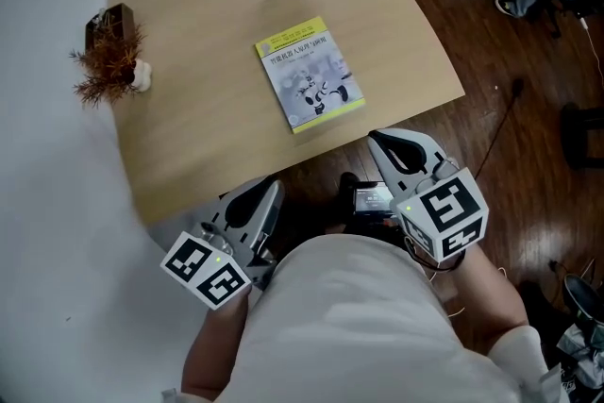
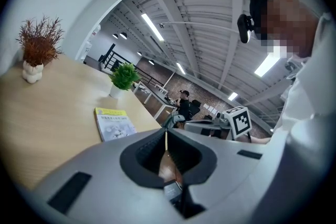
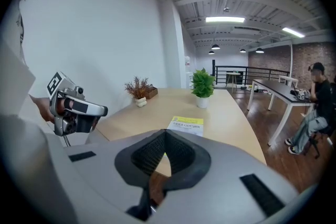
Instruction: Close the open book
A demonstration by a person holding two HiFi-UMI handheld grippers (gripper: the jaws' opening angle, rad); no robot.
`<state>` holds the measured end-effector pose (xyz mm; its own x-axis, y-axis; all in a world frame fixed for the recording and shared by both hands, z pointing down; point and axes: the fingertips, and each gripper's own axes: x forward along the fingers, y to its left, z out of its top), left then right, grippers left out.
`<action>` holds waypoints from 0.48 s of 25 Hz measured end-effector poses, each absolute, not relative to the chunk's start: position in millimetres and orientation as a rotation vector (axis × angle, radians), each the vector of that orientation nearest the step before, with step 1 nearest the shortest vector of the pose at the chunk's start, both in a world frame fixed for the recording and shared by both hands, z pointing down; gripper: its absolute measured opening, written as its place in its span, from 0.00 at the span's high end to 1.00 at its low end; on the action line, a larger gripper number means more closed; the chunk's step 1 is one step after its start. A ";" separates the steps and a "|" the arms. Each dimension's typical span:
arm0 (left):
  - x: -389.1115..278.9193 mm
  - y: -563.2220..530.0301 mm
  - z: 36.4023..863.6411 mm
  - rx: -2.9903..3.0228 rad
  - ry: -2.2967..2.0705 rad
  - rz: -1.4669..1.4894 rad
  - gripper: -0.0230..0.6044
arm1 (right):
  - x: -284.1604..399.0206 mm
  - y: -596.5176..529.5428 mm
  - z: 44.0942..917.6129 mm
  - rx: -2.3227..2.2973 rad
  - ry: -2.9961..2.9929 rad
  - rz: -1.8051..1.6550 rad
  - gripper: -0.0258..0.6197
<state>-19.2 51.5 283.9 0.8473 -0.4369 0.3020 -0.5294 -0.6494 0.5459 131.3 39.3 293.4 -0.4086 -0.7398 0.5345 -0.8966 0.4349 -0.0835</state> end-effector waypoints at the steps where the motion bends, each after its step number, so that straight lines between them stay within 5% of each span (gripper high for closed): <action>1: -20.1 52.3 283.1 2.381 -0.699 0.189 0.96 | 130.5 41.0 292.3 1.383 -2.272 0.500 0.96; 12: -17.6 51.1 273.7 2.404 -0.691 0.188 0.96 | 128.0 45.6 280.3 1.369 -2.290 0.464 0.96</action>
<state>-17.6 51.1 273.7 0.8528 -0.4327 0.2925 -0.5212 -0.6690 0.5299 128.0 45.6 280.3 -0.4202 -0.7433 0.5206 -0.8873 0.4566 -0.0642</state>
